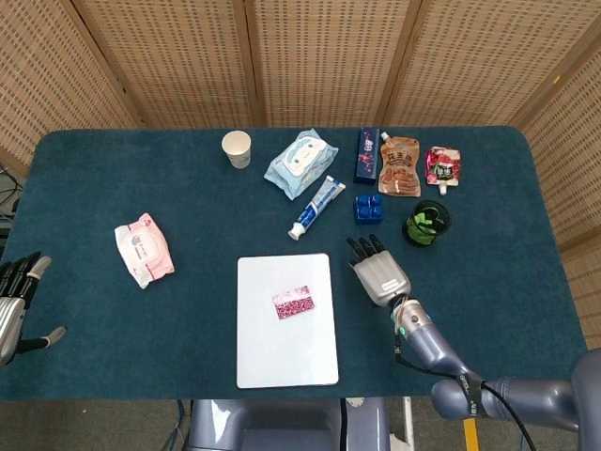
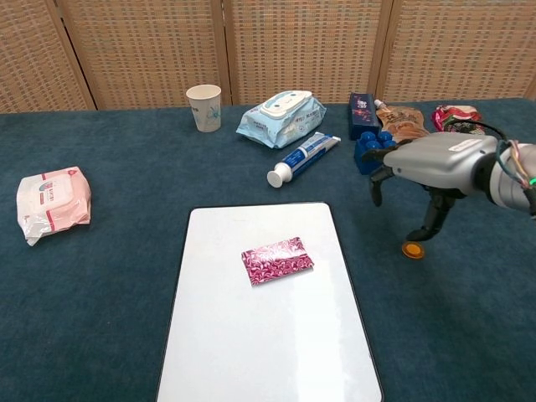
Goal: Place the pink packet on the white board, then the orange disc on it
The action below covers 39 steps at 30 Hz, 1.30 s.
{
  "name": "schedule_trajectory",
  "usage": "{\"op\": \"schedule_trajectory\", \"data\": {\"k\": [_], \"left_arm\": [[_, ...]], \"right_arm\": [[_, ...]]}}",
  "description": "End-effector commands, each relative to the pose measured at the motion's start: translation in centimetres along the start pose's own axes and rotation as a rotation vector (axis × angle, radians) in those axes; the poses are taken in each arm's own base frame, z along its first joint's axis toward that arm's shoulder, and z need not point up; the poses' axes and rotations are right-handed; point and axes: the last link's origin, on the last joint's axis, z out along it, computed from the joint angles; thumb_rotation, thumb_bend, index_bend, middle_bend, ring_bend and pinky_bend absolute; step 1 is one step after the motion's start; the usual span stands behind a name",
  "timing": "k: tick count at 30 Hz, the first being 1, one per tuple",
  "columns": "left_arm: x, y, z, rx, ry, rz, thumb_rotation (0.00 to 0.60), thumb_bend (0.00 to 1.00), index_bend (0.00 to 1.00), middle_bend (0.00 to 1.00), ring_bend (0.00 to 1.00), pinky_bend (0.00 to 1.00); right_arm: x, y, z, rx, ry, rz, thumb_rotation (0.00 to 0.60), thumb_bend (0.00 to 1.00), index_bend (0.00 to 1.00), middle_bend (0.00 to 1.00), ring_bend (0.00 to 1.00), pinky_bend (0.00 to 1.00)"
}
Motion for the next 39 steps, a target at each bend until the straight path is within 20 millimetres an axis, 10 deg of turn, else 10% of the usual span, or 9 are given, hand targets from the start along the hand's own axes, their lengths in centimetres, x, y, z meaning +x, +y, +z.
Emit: {"op": "schedule_trajectory", "data": {"k": [1, 39], "left_arm": [[-0.1, 0.1, 0.1, -0.001, -0.001, 0.003, 0.6, 0.0, 0.0, 0.0, 0.0, 0.0], [-0.4, 0.2, 0.2, 0.0, -0.016, 0.012, 0.6, 0.0, 0.0, 0.0, 0.0, 0.0]], "right_arm": [[-1.6, 1.4, -0.2, -0.009, -0.025, 0.01, 0.6, 0.26, 0.37, 0.0, 0.0, 0.0], [-4.6, 1.3, 0.4, 0.007, -0.064, 0.034, 0.6, 0.34, 0.41, 0.0, 0.0, 0.0]]}}
